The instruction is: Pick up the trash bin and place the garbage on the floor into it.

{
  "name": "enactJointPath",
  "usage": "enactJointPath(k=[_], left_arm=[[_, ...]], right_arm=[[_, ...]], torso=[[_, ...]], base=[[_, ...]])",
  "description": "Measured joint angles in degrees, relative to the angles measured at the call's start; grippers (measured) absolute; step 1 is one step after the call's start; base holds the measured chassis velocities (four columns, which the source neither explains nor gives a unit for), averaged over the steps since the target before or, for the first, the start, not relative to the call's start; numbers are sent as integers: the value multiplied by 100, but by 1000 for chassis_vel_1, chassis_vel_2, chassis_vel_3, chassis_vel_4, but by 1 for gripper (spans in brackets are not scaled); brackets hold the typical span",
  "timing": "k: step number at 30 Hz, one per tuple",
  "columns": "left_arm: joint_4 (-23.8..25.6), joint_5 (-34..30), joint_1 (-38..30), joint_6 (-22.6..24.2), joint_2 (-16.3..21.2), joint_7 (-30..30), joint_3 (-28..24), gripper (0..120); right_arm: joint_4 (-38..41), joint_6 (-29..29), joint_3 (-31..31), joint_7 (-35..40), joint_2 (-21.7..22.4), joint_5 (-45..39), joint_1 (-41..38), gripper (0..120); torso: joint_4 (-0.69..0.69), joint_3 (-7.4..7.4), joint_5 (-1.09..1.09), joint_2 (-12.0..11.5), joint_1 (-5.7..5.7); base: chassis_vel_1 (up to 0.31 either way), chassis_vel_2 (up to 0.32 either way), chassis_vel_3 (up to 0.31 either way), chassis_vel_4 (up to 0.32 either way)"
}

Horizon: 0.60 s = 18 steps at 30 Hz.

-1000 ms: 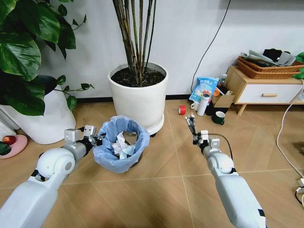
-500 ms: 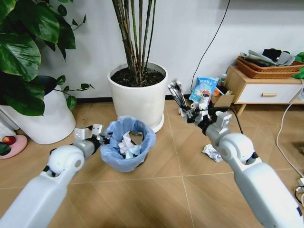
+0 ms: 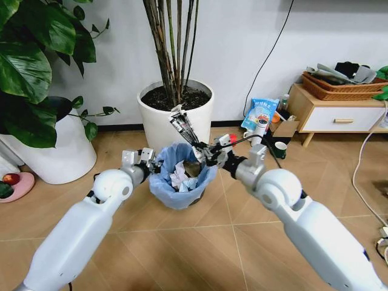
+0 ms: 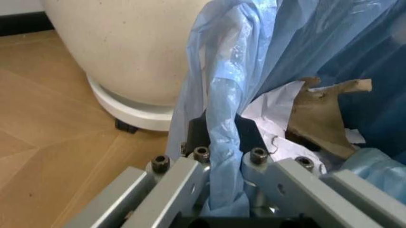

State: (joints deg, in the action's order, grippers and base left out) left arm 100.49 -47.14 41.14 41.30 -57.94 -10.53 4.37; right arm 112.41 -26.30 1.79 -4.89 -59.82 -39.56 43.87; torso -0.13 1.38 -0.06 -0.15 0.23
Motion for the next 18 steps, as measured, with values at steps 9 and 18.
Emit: enactJointPath(k=[9, 18], left_arm=[[-124, -18, -122, 5, -38, -2, -12, 0], [-95, -24, -143, 5, -36, 2, 1, 0]], right_arm=[[-268, 25, -157, 11, -83, 285, -91, 25], [-343, 60, -313, 17, -121, 405, -126, 54]], torso=[[0, 0, 0, 0, 0], [0, -1, 0, 0, 0]], base=[[0, 0, 0, 0], [0, 0, 0, 0]])
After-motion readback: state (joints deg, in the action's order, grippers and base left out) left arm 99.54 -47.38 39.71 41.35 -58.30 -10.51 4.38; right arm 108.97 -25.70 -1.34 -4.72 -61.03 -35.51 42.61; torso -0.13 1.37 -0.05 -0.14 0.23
